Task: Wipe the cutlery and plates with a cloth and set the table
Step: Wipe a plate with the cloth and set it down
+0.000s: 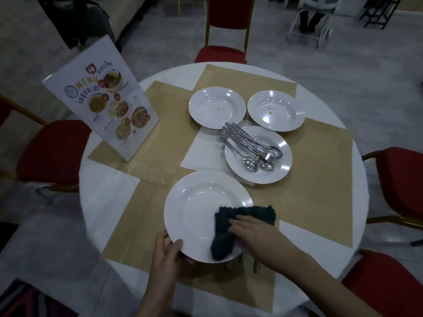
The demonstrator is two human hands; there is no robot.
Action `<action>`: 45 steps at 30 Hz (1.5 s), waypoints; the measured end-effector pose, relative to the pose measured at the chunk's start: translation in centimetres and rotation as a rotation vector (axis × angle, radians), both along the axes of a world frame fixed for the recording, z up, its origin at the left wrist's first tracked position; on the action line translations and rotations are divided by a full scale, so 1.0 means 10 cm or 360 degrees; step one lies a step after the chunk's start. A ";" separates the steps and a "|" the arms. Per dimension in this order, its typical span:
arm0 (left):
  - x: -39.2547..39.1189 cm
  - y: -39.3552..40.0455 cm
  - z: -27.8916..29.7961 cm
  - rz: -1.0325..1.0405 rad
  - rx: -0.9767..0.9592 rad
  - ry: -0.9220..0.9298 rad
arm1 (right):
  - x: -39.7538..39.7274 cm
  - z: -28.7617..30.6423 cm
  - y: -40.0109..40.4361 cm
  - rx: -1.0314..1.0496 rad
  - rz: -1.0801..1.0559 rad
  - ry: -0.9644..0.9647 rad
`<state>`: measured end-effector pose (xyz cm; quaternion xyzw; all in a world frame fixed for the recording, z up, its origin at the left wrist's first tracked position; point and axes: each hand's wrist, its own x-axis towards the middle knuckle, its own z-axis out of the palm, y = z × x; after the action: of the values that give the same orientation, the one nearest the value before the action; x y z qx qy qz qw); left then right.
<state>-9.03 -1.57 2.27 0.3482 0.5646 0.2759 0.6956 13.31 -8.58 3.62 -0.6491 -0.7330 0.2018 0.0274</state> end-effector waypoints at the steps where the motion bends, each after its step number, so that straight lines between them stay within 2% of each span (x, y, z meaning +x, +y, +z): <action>1: 0.00 -0.01 -0.01 -0.0054 0.0029 0.0029 | 0.06 -0.05 -0.05 -0.0003 -0.0061 -0.0115; 3: 0.04 -0.04 0.00 -0.0167 0.0097 0.0067 | 0.14 -0.15 -0.07 -0.0010 -0.0296 -0.0309; 4: 0.08 -0.05 0.03 -0.0222 0.0133 0.0066 | 0.15 -0.19 -0.04 -0.0029 -0.0400 -0.0312; 10: 0.28 -0.19 0.10 -0.0471 0.0225 -0.0008 | -0.09 -0.29 0.43 0.0097 -0.0937 0.0204; 12: 0.28 -0.17 0.10 -0.0414 0.0206 -0.0028 | -0.32 -0.26 0.56 0.0097 -0.0817 0.0296; 15: 0.21 -0.06 0.07 -0.0155 0.0030 -0.0102 | -0.50 -0.20 0.53 0.0229 -0.0341 0.0289; 17: 0.12 -0.01 0.05 -0.0051 -0.0070 -0.0139 | -0.44 -0.16 0.42 0.0222 -0.0070 0.0211; 19: 0.02 0.01 0.04 -0.0033 -0.0070 -0.0125 | -0.28 -0.07 0.30 0.0156 0.0033 0.0172; 21: -0.04 0.00 0.03 -0.0058 -0.0039 -0.0086 | -0.07 0.01 0.19 0.0180 -0.0002 0.0038; 23: -0.04 -0.01 0.02 -0.0102 -0.0025 -0.0042 | 0.18 0.03 0.12 0.0219 -0.0171 -0.0144; 25: -0.01 -0.01 0.00 -0.0158 -0.0014 -0.0008 | 0.34 0.00 0.12 0.0141 -0.0388 -0.0165; 28: 0.07 -0.03 0.00 -0.0242 0.0027 0.0037 | 0.35 -0.03 0.23 0.0150 -0.0643 -0.0018; 30: 0.09 -0.02 -0.01 -0.0231 0.0039 0.0014 | 0.21 -0.01 0.33 0.0216 -0.0659 0.0068; 32: 0.11 0.02 -0.01 -0.0213 0.0030 -0.0002 | -0.01 0.02 0.41 0.0138 -0.0545 0.0268; 34: 0.12 0.07 -0.02 -0.0163 0.0008 -0.0033 | -0.28 -0.01 0.42 0.0037 -0.0211 0.0341; 38: 0.05 0.11 0.00 -0.0015 -0.0018 -0.0113 | -0.37 -0.15 0.36 0.0041 0.0206 0.0272; 40: -0.03 0.09 -0.02 -0.0017 -0.0027 -0.0107 | -0.18 -0.19 0.35 0.0135 0.0308 0.0119; 41: -0.06 0.09 -0.01 -0.0035 -0.0024 -0.0080 | -0.05 -0.20 0.36 0.0211 0.0272 -0.0007; 43: -0.08 0.07 -0.03 -0.0113 0.0011 -0.0003 | 0.18 -0.12 0.38 0.0291 -0.0042 -0.0253; 45: -0.03 0.03 -0.01 -0.0202 0.0041 0.0022 | 0.32 -0.07 0.42 0.0212 -0.0336 -0.0327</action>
<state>-9.32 -1.30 2.19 0.3940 0.5426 0.2361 0.7033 16.56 -4.39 2.89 -0.7365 -0.6713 0.0814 0.0164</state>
